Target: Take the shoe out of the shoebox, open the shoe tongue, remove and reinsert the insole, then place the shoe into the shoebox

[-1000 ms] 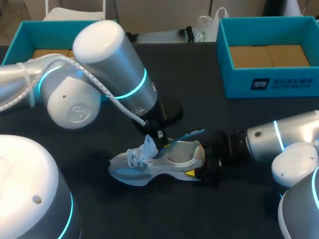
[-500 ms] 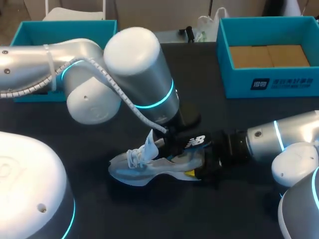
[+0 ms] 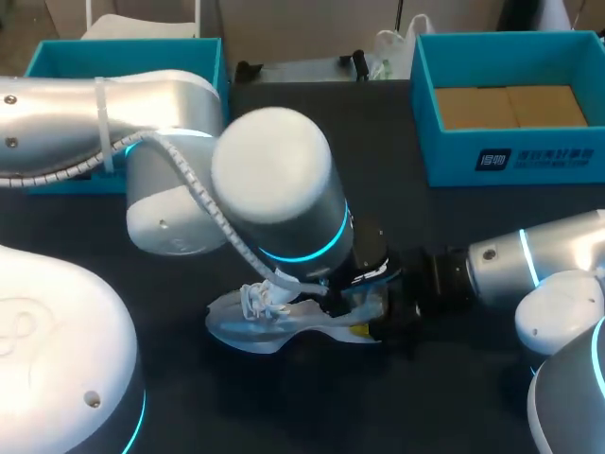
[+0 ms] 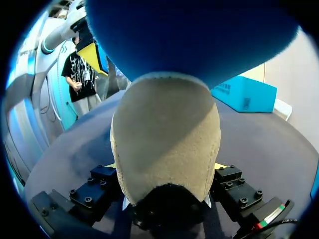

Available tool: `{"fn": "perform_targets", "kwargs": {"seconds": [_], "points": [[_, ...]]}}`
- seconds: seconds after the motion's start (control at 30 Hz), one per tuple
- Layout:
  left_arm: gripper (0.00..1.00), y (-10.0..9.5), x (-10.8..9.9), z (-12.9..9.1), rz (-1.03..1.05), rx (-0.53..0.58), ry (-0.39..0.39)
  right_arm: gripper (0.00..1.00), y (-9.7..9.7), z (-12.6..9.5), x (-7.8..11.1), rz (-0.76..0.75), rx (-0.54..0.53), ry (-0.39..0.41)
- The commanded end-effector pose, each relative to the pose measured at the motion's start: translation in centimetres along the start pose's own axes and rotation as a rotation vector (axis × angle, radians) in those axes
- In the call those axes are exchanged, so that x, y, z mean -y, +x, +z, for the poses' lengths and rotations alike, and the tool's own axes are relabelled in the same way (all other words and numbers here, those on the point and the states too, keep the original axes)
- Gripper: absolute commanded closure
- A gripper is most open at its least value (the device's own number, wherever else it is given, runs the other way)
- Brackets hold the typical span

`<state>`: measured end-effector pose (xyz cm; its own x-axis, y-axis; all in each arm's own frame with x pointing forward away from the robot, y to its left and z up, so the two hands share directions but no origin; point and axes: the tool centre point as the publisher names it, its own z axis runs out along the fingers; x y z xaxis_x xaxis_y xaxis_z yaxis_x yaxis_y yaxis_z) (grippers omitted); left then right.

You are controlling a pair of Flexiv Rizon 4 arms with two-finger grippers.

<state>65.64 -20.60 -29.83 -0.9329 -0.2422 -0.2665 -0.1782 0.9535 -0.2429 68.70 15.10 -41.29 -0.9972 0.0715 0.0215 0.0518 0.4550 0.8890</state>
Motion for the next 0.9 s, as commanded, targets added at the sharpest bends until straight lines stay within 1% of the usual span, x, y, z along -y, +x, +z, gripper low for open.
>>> {"fn": "perform_targets", "kwargs": {"seconds": [0.03,0.1,0.13,0.27,0.4,0.67,0.9], "points": [[0.27,0.8,1.1,0.6,-0.005,0.07,-0.031,1.0,0.1,0.0,-0.2,0.0,0.002,0.006],[0.31,0.9,1.1,0.8,-0.007,0.078,-0.039,1.0,0.1,0.0,-0.2,0.0,0.002,0.006],[0.37,1.0,1.1,1.0,-0.017,0.102,-0.046,1.0,0.1,0.0,-0.2,0.0,0.002,0.006],[0.42,1.4,1.1,1.6,-0.029,0.154,-0.066,1.0,0.1,0.0,-0.2,0.0,0.002,0.006],[0.5,1.5,1.1,2.2,-0.053,0.193,-0.076,1.0,0.1,0.0,-0.2,0.0,0.002,0.006],[0.5,1.4,1.1,2.8,-0.103,0.285,-0.096,1.0,0.1,0.0,-0.2,0.0,0.002,0.006],[0.52,1.2,1.0,3.1,-0.128,0.321,-0.095,1.0,0.1,0.0,-0.2,0.0,0.002,0.006]]}}
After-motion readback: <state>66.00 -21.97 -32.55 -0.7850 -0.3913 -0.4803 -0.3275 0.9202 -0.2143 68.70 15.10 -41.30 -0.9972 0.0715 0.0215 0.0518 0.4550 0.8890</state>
